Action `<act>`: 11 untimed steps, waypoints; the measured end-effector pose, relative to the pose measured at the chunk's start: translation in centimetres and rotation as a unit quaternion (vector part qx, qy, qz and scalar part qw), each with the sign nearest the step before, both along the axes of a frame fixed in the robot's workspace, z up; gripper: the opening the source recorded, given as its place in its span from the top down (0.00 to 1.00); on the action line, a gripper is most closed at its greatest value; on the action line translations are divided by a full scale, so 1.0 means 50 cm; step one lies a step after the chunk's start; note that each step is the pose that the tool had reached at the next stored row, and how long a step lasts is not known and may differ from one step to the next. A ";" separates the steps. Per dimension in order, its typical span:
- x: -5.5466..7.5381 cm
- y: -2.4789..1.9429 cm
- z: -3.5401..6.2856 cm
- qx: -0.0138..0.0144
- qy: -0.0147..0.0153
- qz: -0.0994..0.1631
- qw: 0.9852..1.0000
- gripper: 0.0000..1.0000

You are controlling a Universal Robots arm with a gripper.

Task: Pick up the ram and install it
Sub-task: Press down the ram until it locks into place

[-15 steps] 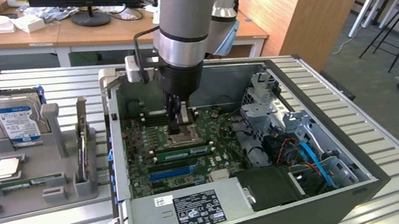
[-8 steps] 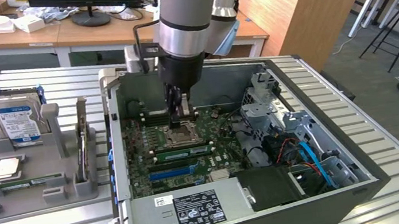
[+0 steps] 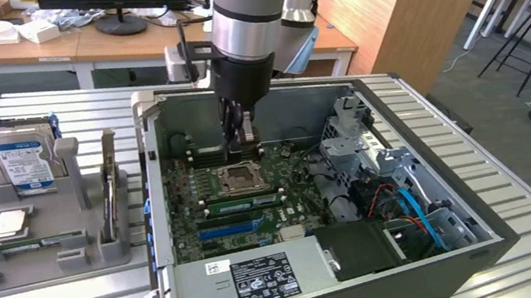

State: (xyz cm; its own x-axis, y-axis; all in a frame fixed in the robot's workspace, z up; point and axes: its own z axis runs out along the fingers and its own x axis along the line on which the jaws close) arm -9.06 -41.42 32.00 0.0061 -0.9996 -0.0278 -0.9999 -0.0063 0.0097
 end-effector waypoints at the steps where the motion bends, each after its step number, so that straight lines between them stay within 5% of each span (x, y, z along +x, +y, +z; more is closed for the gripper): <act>1: 0.000 0.0000 0.004 0.000 0.000 0.000 1.000 0.90; 11: 0.000 0.0000 0.044 -0.001 0.000 0.000 1.000 0.90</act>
